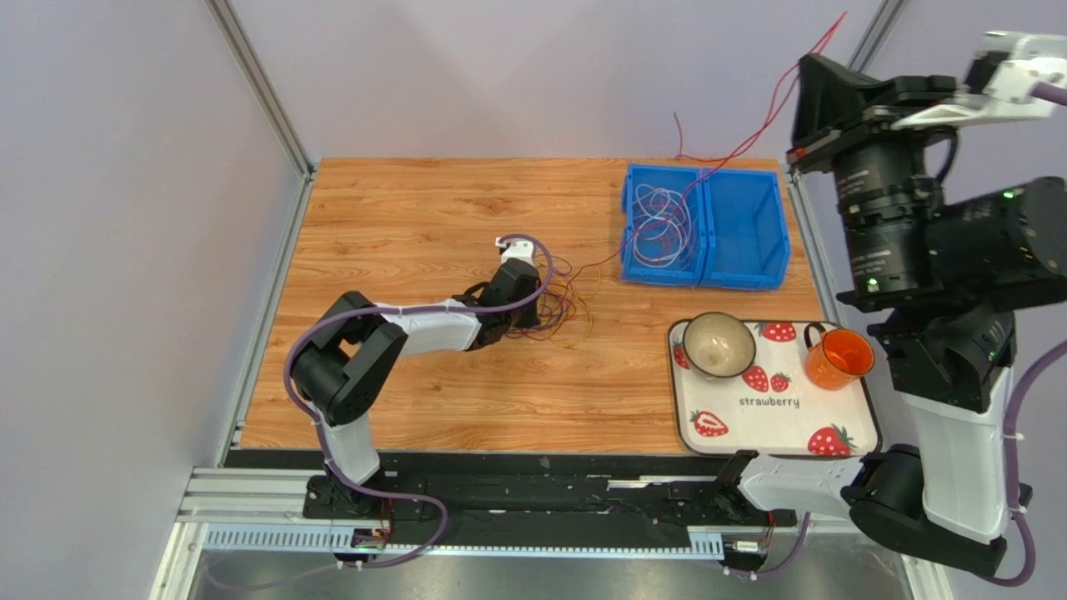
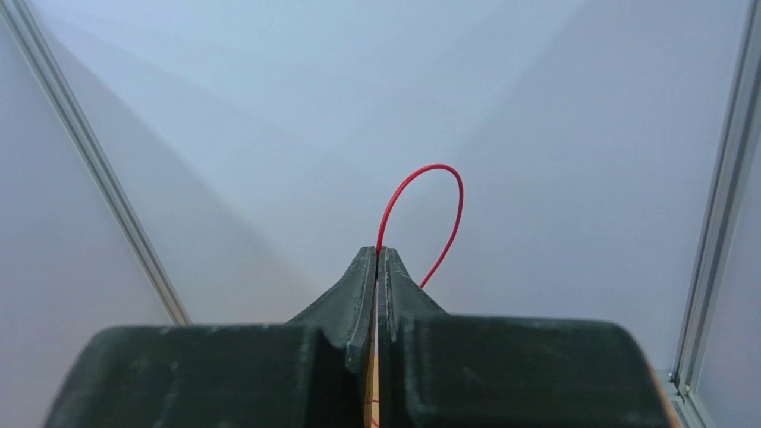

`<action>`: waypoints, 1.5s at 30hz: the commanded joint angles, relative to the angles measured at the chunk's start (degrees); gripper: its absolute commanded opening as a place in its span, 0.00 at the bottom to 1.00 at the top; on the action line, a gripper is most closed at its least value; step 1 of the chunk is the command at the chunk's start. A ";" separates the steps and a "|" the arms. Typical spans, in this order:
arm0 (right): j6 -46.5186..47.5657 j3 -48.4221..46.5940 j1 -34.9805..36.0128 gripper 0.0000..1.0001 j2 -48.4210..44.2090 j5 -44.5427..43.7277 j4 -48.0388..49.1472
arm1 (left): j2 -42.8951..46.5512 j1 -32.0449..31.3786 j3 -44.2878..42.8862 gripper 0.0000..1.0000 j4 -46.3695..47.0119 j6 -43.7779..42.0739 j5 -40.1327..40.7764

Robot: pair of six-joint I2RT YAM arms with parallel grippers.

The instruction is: Untangle the cables

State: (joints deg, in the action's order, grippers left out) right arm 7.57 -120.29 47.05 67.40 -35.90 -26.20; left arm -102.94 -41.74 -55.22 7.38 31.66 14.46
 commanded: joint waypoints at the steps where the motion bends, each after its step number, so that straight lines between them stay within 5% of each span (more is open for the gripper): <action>1: 5.08 -2.58 -0.29 0.00 -1.74 -2.51 8.87 | -0.60 0.51 -2.43 0.20 -2.19 2.18 2.59; 8: 2.46 1.97 -0.29 0.00 -4.54 -1.63 6.78 | 3.44 0.69 1.25 0.43 1.93 1.57 1.19; 15: -14.49 28.41 -0.29 0.00 -13.86 -1.37 0.98 | 14.77 0.60 5.73 0.53 -1.84 -1.42 6.45; 19: -23.91 47.54 -0.29 0.00 -17.38 0.91 -1.57 | 17.33 0.78 8.81 0.52 2.45 -3.09 7.69; 26: -34.90 63.05 -0.29 0.00 -16.16 9.08 -0.70 | 16.71 0.69 10.04 0.50 4.93 -3.18 6.64; 45: -46.24 72.12 -0.03 0.01 3.87 25.17 14.66 | 16.54 0.69 10.75 0.47 5.98 -3.45 5.76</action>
State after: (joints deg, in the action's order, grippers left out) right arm -34.63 -49.52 46.81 67.59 -14.98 -19.73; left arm -86.39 -41.12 -45.01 11.09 29.19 20.40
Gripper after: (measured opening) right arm 0.011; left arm 0.470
